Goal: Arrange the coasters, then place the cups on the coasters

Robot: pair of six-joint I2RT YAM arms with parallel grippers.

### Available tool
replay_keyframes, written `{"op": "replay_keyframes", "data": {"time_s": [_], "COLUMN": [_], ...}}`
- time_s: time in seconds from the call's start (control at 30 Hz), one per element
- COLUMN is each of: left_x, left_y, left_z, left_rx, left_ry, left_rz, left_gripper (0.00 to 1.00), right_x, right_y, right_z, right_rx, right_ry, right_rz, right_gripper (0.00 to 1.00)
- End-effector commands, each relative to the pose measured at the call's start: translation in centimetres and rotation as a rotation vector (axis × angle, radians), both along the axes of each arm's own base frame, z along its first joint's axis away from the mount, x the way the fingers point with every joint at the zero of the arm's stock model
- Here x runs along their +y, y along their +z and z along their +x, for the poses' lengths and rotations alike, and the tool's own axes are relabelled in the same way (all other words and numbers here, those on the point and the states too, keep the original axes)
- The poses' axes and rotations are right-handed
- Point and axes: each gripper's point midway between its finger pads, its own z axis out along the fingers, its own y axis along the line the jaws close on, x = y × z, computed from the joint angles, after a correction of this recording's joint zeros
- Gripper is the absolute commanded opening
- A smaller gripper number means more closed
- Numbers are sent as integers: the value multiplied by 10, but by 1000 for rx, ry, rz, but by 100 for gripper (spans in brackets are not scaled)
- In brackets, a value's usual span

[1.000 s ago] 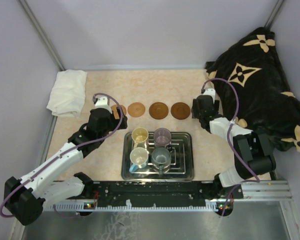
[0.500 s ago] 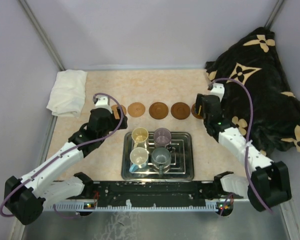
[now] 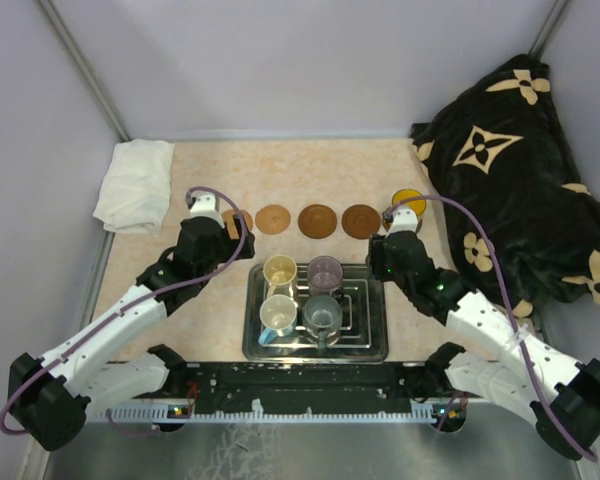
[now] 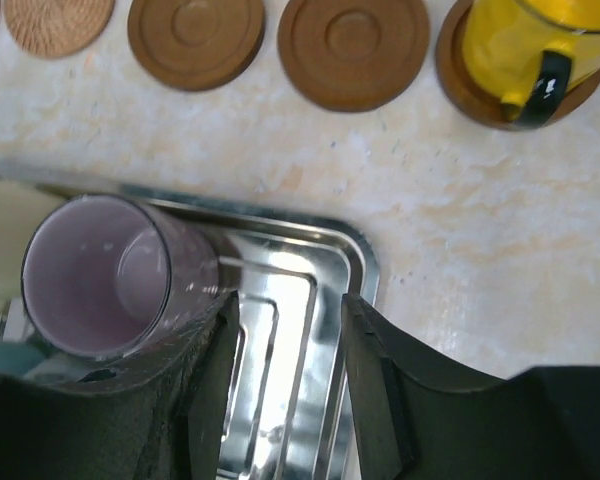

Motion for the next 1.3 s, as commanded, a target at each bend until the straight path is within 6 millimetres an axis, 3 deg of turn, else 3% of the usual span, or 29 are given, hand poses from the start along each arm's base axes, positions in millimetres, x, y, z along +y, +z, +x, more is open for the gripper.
{"op": "replay_keyframes", "data": {"time_s": [0.0,0.6,1.03,1.27], "left_x": [-1,2,1,1], "left_y": [0,-8,-6,-7], "left_z": [-2,-6,-4,-3], "left_rx": [-6,16,10,12], "left_ry": [-2,14,10,12], "left_rz": [-25,-21,-26,-20], "left_gripper": [100,100,100,100], "right_x": [17,71,90,96], "right_y": [-7,-32,-44,-51], "right_z": [-24,-48,-57,-53], "right_rx": [64,177,220,230], "right_ry": [110,315,387,404], "right_rz": [14,11,-13,-44], "right_gripper": [47,47,48,48]}}
